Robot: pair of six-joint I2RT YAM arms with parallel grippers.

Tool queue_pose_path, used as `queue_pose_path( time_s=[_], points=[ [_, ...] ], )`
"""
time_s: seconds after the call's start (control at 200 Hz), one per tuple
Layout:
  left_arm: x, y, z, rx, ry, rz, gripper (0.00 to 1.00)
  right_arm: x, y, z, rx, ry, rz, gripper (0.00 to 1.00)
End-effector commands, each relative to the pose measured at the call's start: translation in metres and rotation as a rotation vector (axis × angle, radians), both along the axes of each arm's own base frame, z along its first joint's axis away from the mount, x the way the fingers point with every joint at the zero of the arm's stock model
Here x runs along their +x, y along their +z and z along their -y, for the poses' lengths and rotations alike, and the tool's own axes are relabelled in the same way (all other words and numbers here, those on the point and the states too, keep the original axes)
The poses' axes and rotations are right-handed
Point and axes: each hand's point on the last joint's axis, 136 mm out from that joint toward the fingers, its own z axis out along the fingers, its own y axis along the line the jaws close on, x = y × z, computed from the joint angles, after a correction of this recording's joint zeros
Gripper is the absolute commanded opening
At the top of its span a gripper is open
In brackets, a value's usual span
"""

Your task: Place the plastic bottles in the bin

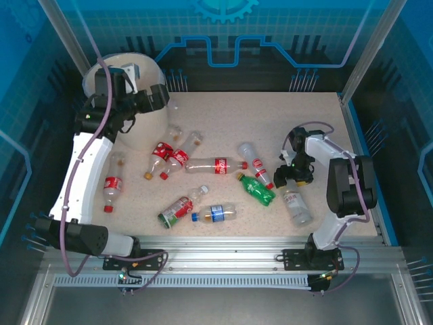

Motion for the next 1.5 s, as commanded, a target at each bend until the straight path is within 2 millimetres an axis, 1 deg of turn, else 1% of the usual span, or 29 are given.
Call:
queue_pose_path(
  time_s=[0.0, 0.065, 0.18, 0.3, 0.36, 0.42, 0.465, 0.505, 0.605, 0.705, 0.881, 0.981, 1.026, 1.071, 1.121, 1.186, 1.251, 1.316, 1.346, 1.376, 1.446, 1.496],
  points=[
    [-0.014, 0.012, 0.011, -0.060, -0.024, 0.040, 0.99, 0.015, 0.003, 0.000, 0.020, -0.031, 0.048, 0.76],
    [-0.017, 0.005, 0.018, -0.070, -0.036, 0.021, 0.99, 0.020, 0.005, 0.001, 0.017, -0.035, 0.069, 0.73],
    [-0.019, -0.012, 0.040, -0.095, -0.084, -0.020, 0.99, 0.028, 0.009, 0.005, 0.015, -0.052, 0.108, 0.65],
    [-0.021, -0.027, 0.064, -0.130, -0.138, -0.056, 0.99, 0.031, 0.018, 0.010, 0.014, -0.070, 0.137, 0.63],
    [-0.022, -0.034, 0.072, -0.135, -0.156, -0.071, 0.99, 0.028, 0.023, 0.010, 0.019, -0.074, 0.138, 0.65],
    [-0.022, -0.039, 0.078, -0.143, -0.170, -0.086, 0.99, 0.022, 0.028, 0.007, 0.034, -0.082, 0.131, 0.76],
    [-0.021, -0.041, 0.080, -0.147, -0.175, -0.090, 0.99, 0.015, 0.028, 0.004, 0.041, -0.091, 0.114, 0.83],
    [-0.020, -0.043, 0.081, -0.146, -0.174, -0.091, 0.99, 0.009, 0.027, 0.003, 0.048, -0.102, 0.092, 0.86],
    [-0.018, -0.045, 0.083, -0.152, -0.173, -0.091, 0.99, 0.000, 0.013, 0.002, 0.042, -0.117, 0.029, 0.85],
    [-0.017, -0.045, 0.084, -0.154, -0.176, -0.095, 0.99, 0.001, 0.003, -0.003, 0.038, -0.104, -0.001, 0.84],
    [-0.020, -0.048, 0.082, -0.147, -0.169, -0.098, 0.99, 0.002, -0.012, -0.001, 0.014, -0.095, -0.028, 0.77],
    [-0.020, -0.054, 0.082, -0.145, -0.166, -0.110, 0.99, 0.006, -0.013, 0.003, -0.004, -0.082, -0.022, 0.70],
    [-0.020, -0.054, 0.082, -0.146, -0.165, -0.112, 0.99, 0.009, -0.011, 0.004, -0.006, -0.081, -0.011, 0.65],
    [-0.020, -0.056, 0.083, -0.150, -0.164, -0.117, 0.99, 0.012, -0.008, 0.006, -0.010, -0.083, 0.004, 0.61],
    [-0.020, -0.056, 0.083, -0.152, -0.166, -0.117, 0.99, 0.016, -0.004, 0.009, -0.014, -0.087, 0.022, 0.58],
    [-0.019, -0.054, 0.084, -0.156, -0.166, -0.117, 0.99, 0.021, 0.003, 0.012, -0.014, -0.094, 0.049, 0.51],
    [-0.020, -0.053, 0.086, -0.167, -0.172, -0.117, 0.99, 0.027, 0.014, 0.016, -0.013, -0.103, 0.085, 0.49],
    [-0.022, -0.051, 0.094, -0.196, -0.203, -0.115, 0.99, 0.034, 0.027, 0.019, 0.003, -0.119, 0.129, 0.49],
    [-0.023, -0.050, 0.101, -0.219, -0.238, -0.112, 0.99, 0.037, 0.035, 0.018, 0.028, -0.125, 0.158, 0.49],
    [-0.025, -0.046, 0.112, -0.255, -0.300, -0.101, 0.99, 0.041, 0.042, 0.015, 0.072, -0.135, 0.187, 0.49],
    [-0.031, -0.040, 0.137, -0.333, -0.428, -0.095, 0.99, 0.052, 0.065, 0.011, 0.173, -0.177, 0.272, 0.49],
    [-0.036, -0.040, 0.155, -0.358, -0.500, -0.103, 0.99, 0.059, 0.082, 0.008, 0.226, -0.194, 0.328, 0.49]
  ],
)
